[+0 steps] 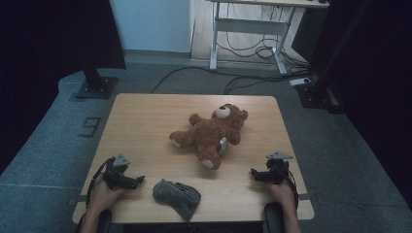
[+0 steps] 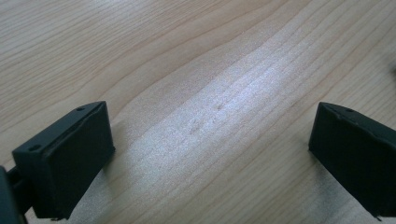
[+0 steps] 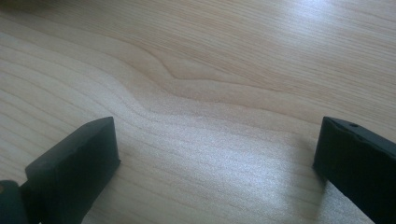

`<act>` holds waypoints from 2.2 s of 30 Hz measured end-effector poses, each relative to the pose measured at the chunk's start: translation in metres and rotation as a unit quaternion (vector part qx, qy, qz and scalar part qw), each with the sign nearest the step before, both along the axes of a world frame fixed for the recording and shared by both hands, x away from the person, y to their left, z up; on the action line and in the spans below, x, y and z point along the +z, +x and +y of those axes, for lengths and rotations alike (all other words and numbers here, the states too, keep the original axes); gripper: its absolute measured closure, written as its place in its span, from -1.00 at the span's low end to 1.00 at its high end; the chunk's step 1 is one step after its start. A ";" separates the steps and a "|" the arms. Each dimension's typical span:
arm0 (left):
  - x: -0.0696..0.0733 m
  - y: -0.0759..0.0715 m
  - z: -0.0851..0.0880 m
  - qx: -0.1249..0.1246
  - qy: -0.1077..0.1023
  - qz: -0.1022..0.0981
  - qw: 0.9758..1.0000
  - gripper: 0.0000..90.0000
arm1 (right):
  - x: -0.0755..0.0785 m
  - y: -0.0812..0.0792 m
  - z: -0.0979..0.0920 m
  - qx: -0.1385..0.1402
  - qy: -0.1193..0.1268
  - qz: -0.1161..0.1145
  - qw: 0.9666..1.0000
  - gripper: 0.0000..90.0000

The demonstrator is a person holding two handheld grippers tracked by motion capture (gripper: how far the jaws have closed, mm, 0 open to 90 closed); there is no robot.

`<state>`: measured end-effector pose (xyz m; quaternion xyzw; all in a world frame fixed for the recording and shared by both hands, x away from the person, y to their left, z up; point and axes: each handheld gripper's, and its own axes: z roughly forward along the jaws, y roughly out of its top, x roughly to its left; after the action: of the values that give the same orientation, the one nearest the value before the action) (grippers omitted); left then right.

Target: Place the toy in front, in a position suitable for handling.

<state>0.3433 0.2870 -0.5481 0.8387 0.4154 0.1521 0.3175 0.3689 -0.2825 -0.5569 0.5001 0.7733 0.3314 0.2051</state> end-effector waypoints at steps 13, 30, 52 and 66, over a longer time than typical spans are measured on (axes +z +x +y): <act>0.000 0.000 0.000 -0.003 0.001 0.000 1.000 -1.00 | 0.000 0.000 0.000 0.002 0.000 0.000 1.000 -1.00; 0.000 0.000 -0.001 0.001 0.001 0.000 1.000 -1.00 | 0.014 -0.009 0.004 0.016 -0.005 0.009 1.000 -1.00; 0.000 -0.001 -0.002 0.006 0.000 0.000 1.000 -1.00 | 0.080 -0.039 0.058 0.141 -0.003 -0.040 0.989 -0.97; 0.000 -0.001 -0.002 0.008 0.000 0.000 1.000 -1.00 | 0.097 -0.047 0.112 0.232 0.016 -0.043 0.972 -0.92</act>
<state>0.3422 0.2849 -0.5482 0.8354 0.4217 0.1545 0.3167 0.3217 -0.1709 -0.4604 0.2953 0.8534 0.4035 0.1472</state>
